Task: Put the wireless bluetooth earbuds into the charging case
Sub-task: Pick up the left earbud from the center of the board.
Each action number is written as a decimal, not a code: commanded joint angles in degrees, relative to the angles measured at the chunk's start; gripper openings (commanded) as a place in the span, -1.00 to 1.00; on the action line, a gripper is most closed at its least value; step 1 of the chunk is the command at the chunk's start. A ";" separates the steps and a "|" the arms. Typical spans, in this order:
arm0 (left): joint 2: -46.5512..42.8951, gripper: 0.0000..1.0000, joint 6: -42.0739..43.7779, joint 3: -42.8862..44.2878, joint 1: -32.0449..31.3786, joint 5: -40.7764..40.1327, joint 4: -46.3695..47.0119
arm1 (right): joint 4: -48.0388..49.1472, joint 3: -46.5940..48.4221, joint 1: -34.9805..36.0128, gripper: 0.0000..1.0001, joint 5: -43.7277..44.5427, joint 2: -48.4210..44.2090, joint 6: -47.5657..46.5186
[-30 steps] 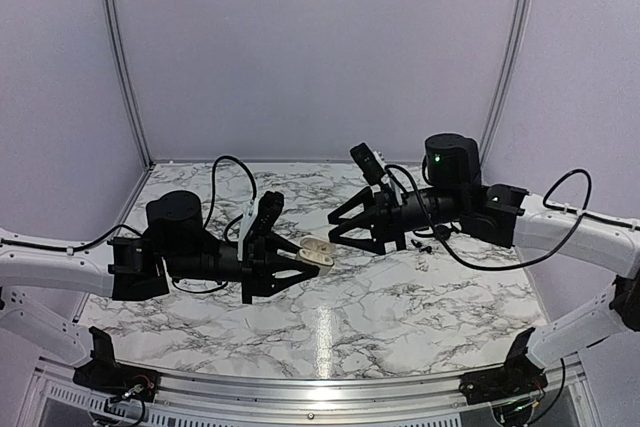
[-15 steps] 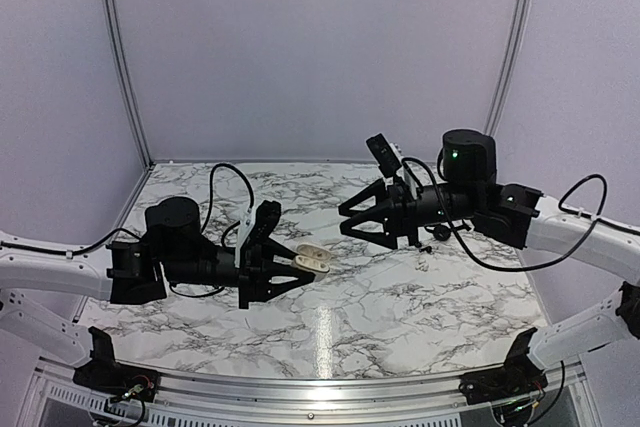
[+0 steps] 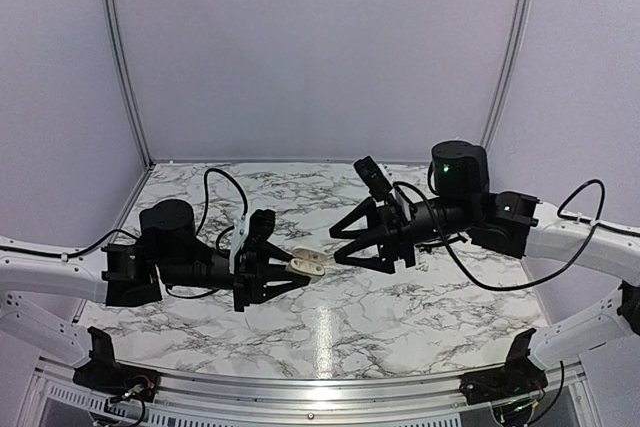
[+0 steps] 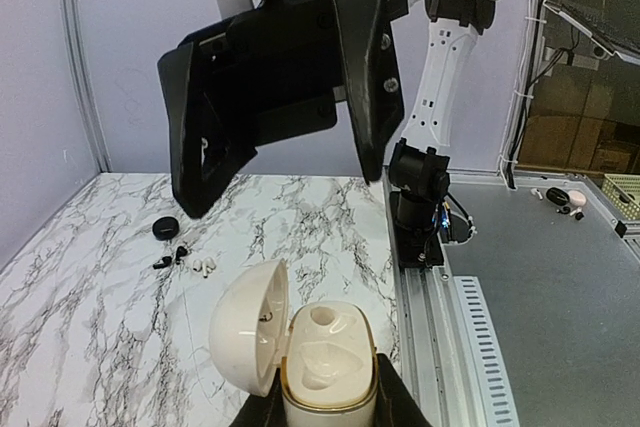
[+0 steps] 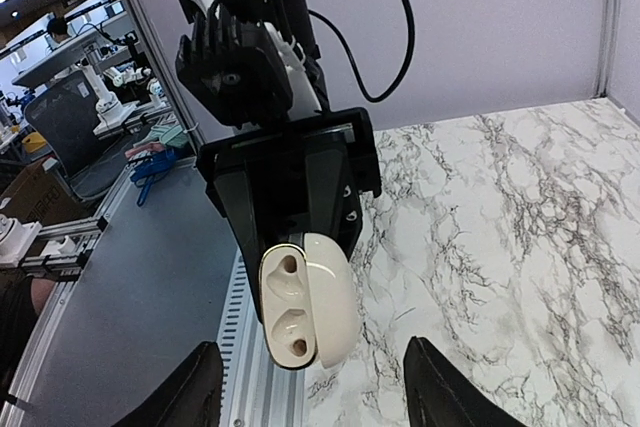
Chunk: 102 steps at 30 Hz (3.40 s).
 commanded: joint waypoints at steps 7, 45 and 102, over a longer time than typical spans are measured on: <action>-1.30 -1.00 2.92 0.78 -1.57 -0.70 -0.04 | -3.09 4.35 2.86 0.22 4.69 4.40 -3.06; -5.25 -1.00 10.42 -4.09 -2.13 -7.94 -3.95 | -9.89 -15.92 -30.86 -0.03 22.43 -5.31 10.15; -3.69 -1.00 10.60 -3.05 -2.05 -9.02 -3.95 | -2.44 -19.17 -36.11 -0.41 31.87 15.36 8.00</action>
